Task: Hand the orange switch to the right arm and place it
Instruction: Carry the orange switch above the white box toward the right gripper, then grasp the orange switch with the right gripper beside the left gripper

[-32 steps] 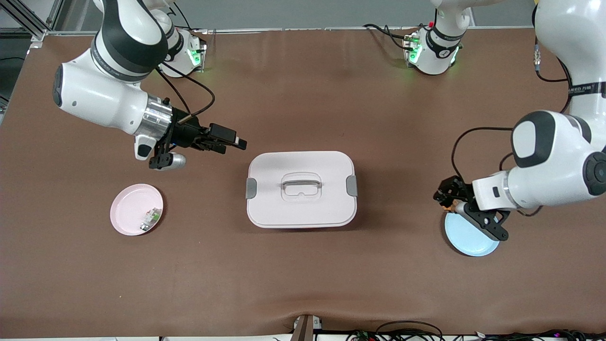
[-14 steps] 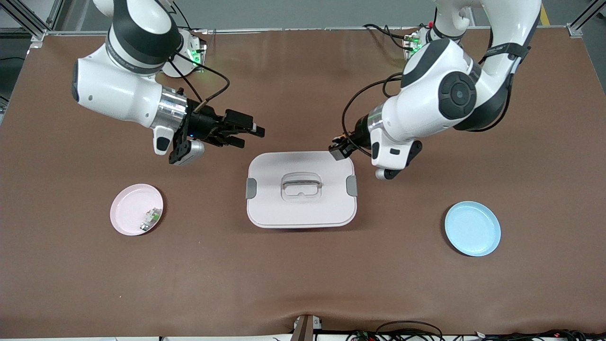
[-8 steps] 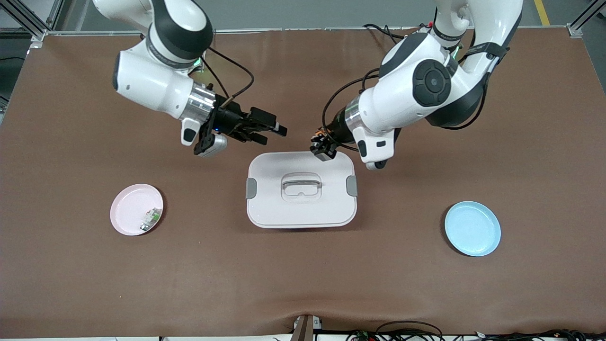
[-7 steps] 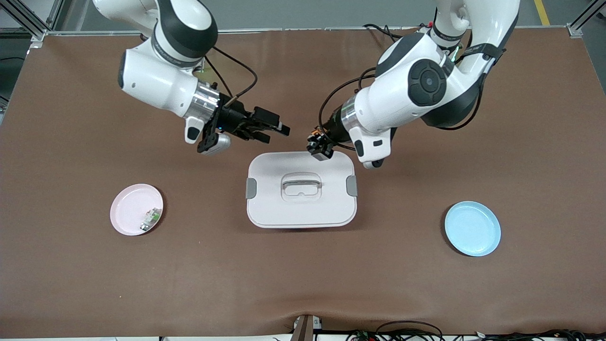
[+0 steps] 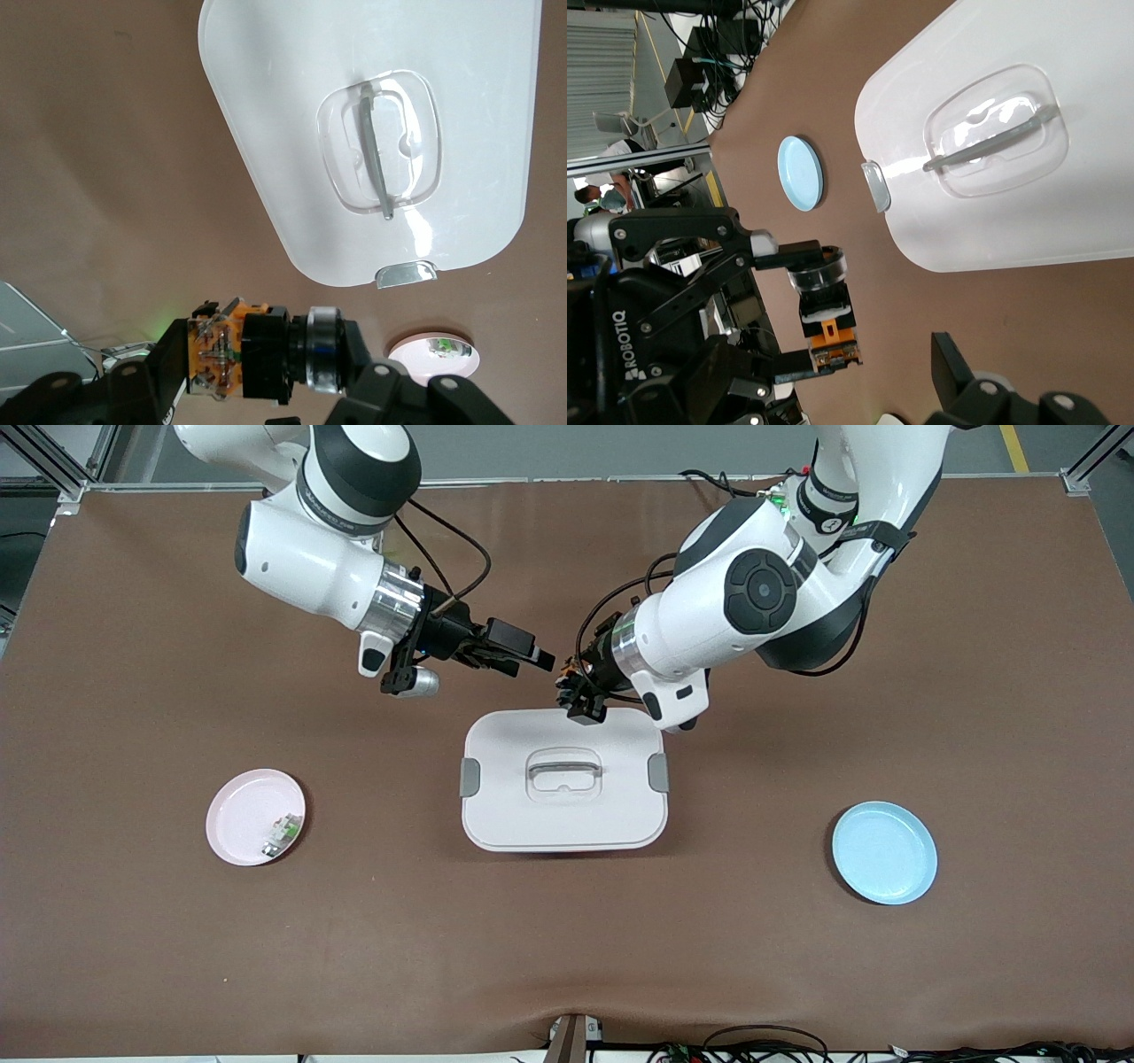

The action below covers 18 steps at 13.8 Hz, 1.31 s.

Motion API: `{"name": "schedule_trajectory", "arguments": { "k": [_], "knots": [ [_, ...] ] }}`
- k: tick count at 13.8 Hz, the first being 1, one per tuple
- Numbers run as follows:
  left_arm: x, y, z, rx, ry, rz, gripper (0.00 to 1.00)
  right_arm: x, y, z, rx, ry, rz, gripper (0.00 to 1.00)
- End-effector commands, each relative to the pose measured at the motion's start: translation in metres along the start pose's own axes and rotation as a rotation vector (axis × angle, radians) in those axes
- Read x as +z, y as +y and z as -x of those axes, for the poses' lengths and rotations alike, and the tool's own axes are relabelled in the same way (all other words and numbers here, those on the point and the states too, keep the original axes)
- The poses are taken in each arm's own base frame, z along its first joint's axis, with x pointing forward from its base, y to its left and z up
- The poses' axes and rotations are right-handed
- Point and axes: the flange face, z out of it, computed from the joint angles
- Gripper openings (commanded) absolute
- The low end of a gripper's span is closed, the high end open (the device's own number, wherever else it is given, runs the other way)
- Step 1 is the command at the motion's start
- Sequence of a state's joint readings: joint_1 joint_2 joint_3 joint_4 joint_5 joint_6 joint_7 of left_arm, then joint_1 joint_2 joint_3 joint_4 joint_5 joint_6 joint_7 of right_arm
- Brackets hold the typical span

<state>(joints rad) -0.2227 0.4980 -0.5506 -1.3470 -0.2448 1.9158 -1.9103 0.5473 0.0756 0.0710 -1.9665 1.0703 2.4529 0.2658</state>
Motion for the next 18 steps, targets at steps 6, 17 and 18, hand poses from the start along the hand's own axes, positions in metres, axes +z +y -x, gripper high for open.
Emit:
{"name": "schedule_trajectory", "arguments": {
  "k": [6, 17, 18],
  "knots": [
    [0.003, 0.0, 0.015, -0.045, -0.024, 0.009, 0.13, 0.025, 0.001, 0.025, 0.078, 0.049, -0.046, 1.0],
    [0.003, 0.001, 0.015, -0.045, -0.024, 0.009, 0.14, 0.044, 0.009, 0.031, 0.09, 0.025, -0.021, 0.62],
    [0.003, 0.001, 0.015, -0.043, -0.024, 0.009, 0.14, 0.043, 0.008, 0.031, 0.089, 0.026, -0.023, 0.47]
  ]
}}
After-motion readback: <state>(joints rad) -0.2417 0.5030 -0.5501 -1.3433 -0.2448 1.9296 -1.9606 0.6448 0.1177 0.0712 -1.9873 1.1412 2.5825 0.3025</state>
